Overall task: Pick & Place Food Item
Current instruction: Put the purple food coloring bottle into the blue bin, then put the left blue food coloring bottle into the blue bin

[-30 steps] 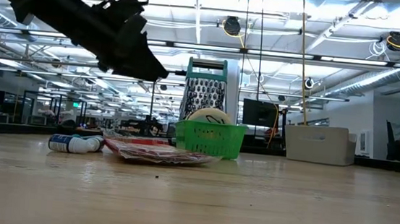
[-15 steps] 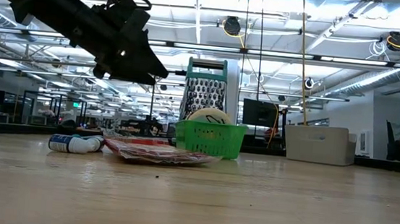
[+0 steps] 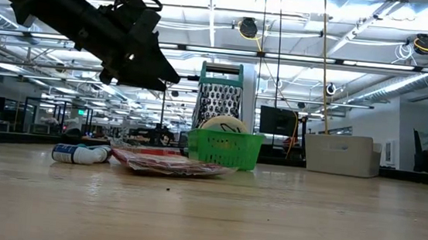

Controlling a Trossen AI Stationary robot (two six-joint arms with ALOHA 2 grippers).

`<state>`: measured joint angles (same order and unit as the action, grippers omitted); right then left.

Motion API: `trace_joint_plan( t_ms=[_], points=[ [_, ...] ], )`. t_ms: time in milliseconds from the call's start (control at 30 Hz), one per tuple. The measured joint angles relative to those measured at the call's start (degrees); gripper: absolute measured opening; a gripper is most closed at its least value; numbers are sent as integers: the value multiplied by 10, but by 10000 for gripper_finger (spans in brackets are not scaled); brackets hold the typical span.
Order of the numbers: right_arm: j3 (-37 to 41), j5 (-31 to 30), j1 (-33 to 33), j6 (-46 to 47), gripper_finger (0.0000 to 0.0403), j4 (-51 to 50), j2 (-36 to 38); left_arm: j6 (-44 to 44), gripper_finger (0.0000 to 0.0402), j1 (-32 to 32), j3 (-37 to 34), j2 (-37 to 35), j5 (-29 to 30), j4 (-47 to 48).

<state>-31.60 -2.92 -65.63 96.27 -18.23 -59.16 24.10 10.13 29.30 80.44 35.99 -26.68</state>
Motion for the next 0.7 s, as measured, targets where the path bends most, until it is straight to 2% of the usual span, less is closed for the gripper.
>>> trace_joint_plan(
  t_ms=[200, 467, 700],
  points=[
    [27, 2, 0, 51, 109, 4, 0, 0, 244, 0, 0, 0, 0, 0],
    [28, 2, 0, 48, 188, 50, 0, 0, 244, 0, 0, 0, 0, 0],
    [28, 2, 0, 50, 211, 83, 18, 0, 244, 0, 0, 0, 0, 0]
  ],
)
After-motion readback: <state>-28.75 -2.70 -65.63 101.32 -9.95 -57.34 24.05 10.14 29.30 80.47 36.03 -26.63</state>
